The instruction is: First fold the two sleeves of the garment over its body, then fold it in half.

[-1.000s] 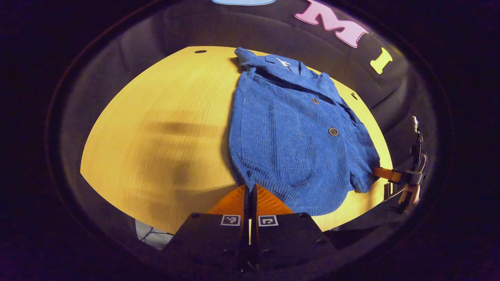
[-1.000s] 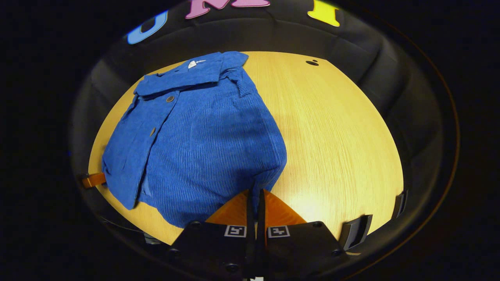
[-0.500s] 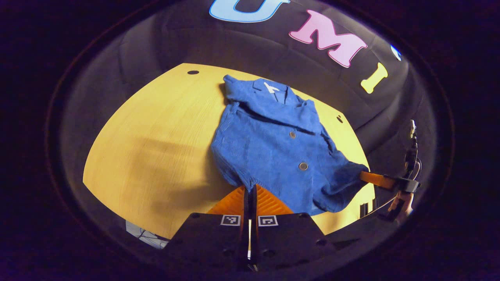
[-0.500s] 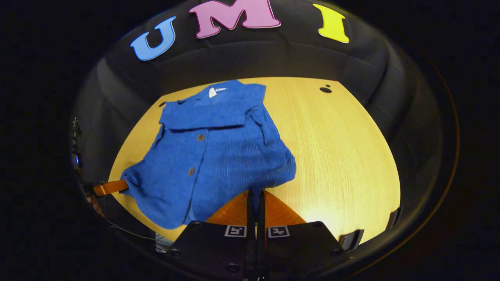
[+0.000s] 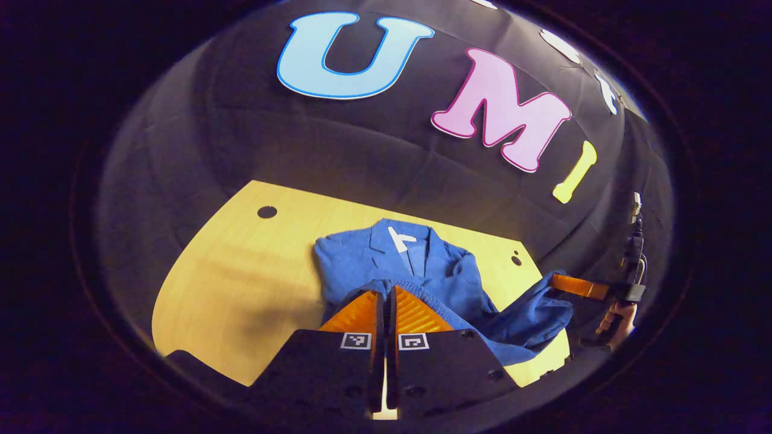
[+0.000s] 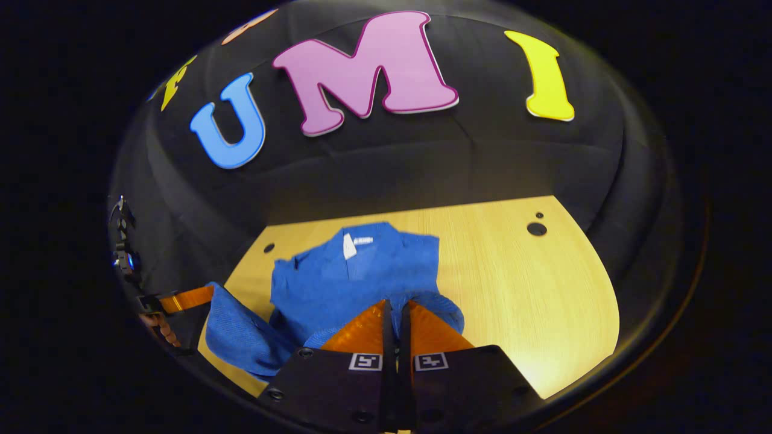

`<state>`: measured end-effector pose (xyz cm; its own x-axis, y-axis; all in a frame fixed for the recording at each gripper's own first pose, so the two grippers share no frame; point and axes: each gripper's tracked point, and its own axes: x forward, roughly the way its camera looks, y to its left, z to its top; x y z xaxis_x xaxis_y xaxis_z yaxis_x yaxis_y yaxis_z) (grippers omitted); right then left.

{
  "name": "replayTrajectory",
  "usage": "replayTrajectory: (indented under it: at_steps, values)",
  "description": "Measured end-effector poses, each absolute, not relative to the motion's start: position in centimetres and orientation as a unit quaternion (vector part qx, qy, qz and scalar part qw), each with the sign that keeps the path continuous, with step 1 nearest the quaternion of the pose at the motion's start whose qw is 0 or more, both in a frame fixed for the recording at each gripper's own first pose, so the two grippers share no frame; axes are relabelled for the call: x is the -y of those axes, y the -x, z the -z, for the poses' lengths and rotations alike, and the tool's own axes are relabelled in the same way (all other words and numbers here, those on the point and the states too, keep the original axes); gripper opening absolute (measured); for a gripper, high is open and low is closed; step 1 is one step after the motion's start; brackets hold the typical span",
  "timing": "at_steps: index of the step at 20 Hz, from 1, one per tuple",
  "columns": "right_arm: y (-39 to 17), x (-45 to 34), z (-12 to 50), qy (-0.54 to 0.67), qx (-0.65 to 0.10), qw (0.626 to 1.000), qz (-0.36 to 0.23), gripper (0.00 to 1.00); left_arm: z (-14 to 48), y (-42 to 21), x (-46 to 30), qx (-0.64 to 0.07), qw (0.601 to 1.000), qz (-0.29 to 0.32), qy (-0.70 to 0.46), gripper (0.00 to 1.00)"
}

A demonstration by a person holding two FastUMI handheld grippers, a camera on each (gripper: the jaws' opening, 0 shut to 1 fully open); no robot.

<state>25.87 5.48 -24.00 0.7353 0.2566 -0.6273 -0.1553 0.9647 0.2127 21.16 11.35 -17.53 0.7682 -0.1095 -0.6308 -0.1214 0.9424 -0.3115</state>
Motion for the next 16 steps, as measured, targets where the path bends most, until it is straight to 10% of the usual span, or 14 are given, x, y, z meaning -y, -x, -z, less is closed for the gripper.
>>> replayTrajectory:
  at_steps: [7,9,11,13,16]
  values:
    - [-43.2,-4.9,31.3,-0.084,-0.333,0.938,-0.047,0.04,22.2,-39.8,-20.3,-0.257,0.947,-0.091,0.168,0.0]
    - [-45.4,-3.6,35.1,-0.089,-0.359,0.929,-0.024,0.47,25.8,-42.3,-21.2,-0.284,0.942,-0.111,0.138,0.04]
    - [-46.2,-2.3,36.3,-0.058,-0.358,0.932,-0.016,1.0,28.0,-41.5,-20.7,-0.339,0.929,-0.117,0.094,0.39]
    - [-45.3,-1.3,35.7,-0.018,-0.331,0.943,-0.019,0.99,27.6,-40.9,-20.0,-0.343,0.93,-0.121,0.061,0.87]
    - [-43.8,-2.3,32.5,0.011,-0.263,0.964,-0.027,0.99,24.6,-39.9,-18.2,-0.305,0.943,-0.13,0.034,0.84]
